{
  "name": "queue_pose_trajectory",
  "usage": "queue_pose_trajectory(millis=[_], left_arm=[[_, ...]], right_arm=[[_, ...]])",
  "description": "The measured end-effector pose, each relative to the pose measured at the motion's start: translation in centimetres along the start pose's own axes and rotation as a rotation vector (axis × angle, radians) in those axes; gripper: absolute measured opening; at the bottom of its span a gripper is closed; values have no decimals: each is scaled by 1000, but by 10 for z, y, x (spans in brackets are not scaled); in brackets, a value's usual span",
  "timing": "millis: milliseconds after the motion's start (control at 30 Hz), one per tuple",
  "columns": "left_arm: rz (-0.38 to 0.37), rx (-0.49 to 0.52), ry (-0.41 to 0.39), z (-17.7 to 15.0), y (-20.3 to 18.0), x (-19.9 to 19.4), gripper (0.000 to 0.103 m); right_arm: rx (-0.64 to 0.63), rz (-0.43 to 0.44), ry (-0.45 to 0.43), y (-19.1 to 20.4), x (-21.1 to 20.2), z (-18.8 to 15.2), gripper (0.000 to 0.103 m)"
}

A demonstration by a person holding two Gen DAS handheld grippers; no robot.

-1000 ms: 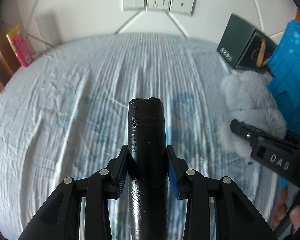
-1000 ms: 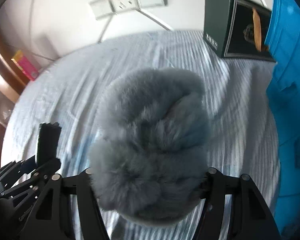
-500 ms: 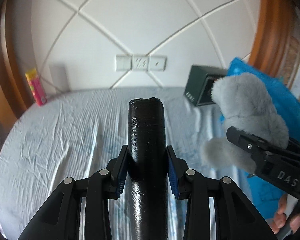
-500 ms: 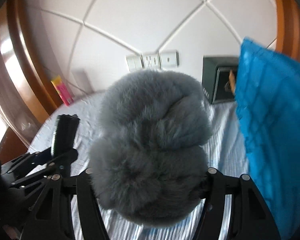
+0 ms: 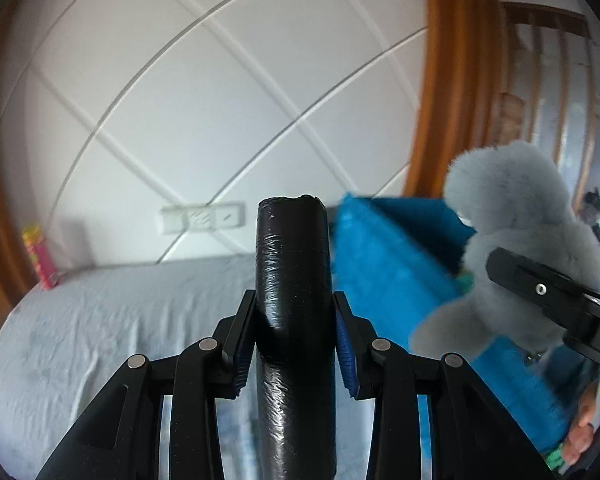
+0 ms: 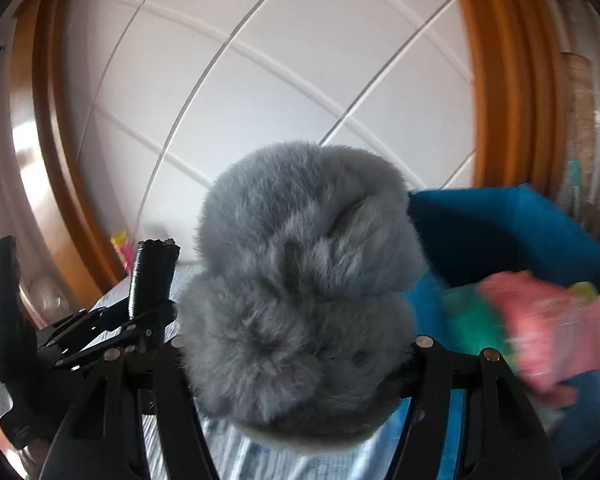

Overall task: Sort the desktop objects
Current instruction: 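Lower cylinder and plush into the crate and open both tools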

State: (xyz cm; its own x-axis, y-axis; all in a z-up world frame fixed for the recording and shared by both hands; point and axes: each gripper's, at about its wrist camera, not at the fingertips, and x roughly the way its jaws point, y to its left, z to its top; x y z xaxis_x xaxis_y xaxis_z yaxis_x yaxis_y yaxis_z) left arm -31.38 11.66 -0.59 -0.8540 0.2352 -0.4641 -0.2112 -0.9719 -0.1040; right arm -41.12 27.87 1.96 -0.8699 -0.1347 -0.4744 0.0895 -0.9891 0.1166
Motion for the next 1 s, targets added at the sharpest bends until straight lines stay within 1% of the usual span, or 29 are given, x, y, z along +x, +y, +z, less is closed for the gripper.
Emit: queue_pose_trajectory(millis=[67, 167, 200, 233, 300, 400, 433, 533, 567, 733, 767, 800, 833, 867, 933, 967, 1000], left_arm=[[-30, 8, -38, 9, -37, -6, 35], [-67, 29, -77, 18, -97, -14, 35], [-76, 34, -79, 20, -114, -12, 35], [-89, 44, -80, 23, -139, -11, 35], [-107, 59, -75, 27, -175, -6, 35], [-127, 74, -36, 27, -221, 3, 35], [-125, 89, -17, 24, -235, 8, 35], [-113, 128, 37, 18, -269, 22, 35], [-105, 135, 63, 17, -277, 29, 35], [-69, 163, 183, 10, -297, 71, 35], [-61, 168, 204, 8, -301, 78, 37], [-46, 169, 207, 6, -303, 81, 38], [-41, 168, 209, 3, -303, 81, 47], [-47, 164, 206, 2, -302, 82, 53], [-43, 161, 187, 1, -301, 80, 78], [-36, 162, 172, 1, -301, 77, 82], [-35, 162, 162, 1, -301, 74, 85]], right_arm=[[4, -24, -34, -29, -25, 7, 62], [-6, -98, -77, -88, -65, 17, 62], [-9, -118, -78, -106, -74, 18, 62], [-12, -138, -78, -124, -82, 18, 62], [-15, -193, -64, -171, -97, 22, 62], [-17, -241, -24, -223, -114, 23, 62], [-19, -247, -13, -233, -129, 19, 62], [-26, -262, 45, -271, -115, 17, 62], [-23, -259, 60, -277, -129, 10, 62], [-30, -239, 174, -300, -143, -27, 62], [-35, -230, 218, -302, -129, -31, 62], [-44, -225, 261, -299, -120, -37, 62], [-55, -220, 304, -297, -111, -44, 62], [-64, -216, 334, -295, -106, -52, 62], [-61, -215, 342, -297, -99, -59, 63], [-53, -209, 339, -301, -98, -60, 64], [-43, -207, 335, -305, -98, -58, 66]])
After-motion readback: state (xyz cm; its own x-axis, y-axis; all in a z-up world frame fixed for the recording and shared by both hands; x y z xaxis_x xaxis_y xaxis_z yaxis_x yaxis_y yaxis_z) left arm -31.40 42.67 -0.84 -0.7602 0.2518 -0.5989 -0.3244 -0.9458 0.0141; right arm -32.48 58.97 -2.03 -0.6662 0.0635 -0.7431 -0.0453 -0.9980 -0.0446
